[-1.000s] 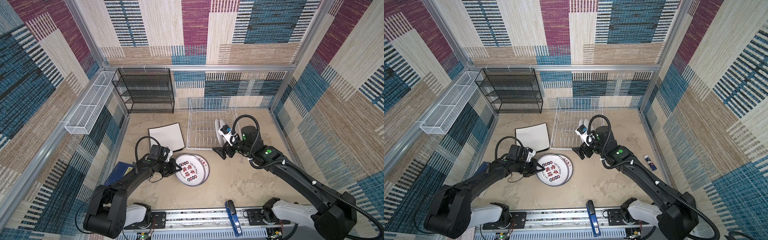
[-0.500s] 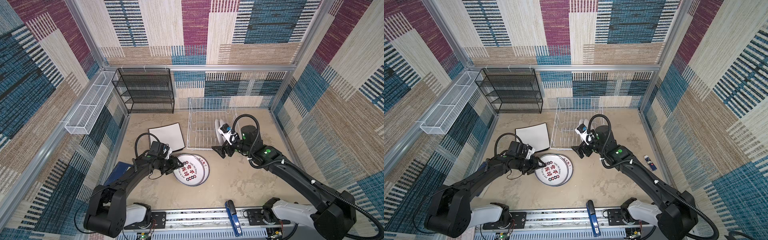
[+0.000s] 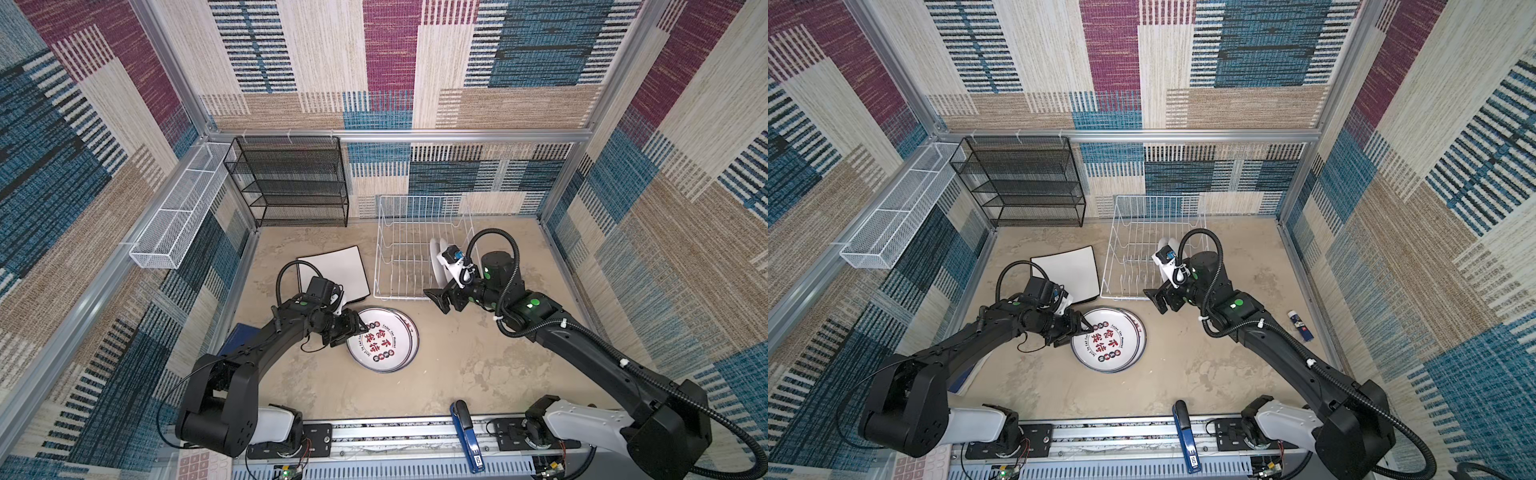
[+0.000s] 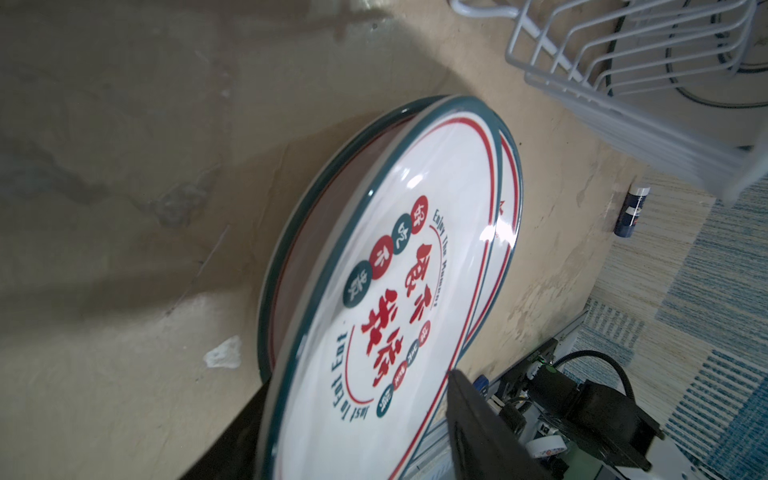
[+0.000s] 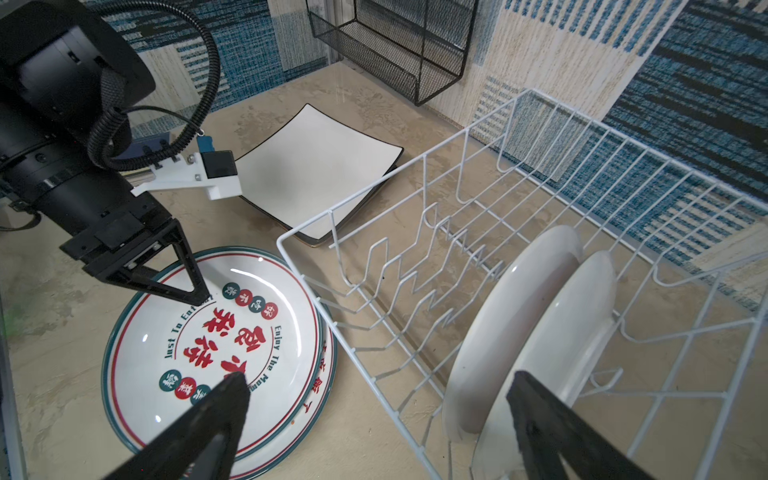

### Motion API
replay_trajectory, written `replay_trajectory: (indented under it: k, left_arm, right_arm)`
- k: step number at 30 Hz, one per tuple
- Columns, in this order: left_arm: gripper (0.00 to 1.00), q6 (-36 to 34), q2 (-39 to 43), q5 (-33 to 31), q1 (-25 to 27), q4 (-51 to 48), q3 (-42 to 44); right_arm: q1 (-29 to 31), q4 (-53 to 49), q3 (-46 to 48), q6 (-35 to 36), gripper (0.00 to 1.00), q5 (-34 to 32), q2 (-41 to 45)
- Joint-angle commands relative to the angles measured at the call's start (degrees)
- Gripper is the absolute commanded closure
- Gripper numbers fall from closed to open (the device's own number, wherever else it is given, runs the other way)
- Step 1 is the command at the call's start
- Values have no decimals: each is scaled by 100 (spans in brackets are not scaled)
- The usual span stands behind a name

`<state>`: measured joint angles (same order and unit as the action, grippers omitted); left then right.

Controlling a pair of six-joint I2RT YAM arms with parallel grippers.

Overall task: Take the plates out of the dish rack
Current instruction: 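Open the left gripper and lift it away from the stacked plates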

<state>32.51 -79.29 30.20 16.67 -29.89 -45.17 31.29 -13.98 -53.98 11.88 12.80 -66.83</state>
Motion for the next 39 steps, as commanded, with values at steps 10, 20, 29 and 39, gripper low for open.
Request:
replay_trajectory:
  k: [10,20,29,39]
  left_arm:
    - [36,-289,-247,-225,68,-349,-201]
    - [36,-264,-366,-820,78,-689,-278]
    - [30,-99,100,-1382,78,-956,-509]
    - [28,-670,1022,-1462,89,-753,-1821]
  right_arm:
    - [0,585,174,-333,1,-397,262]
    - [0,666,169,-573,1,-1344,432]
    - [0,528,81,-662,1,-1786,651]
    - [-17,248,-34,-983,1,-1978,588]
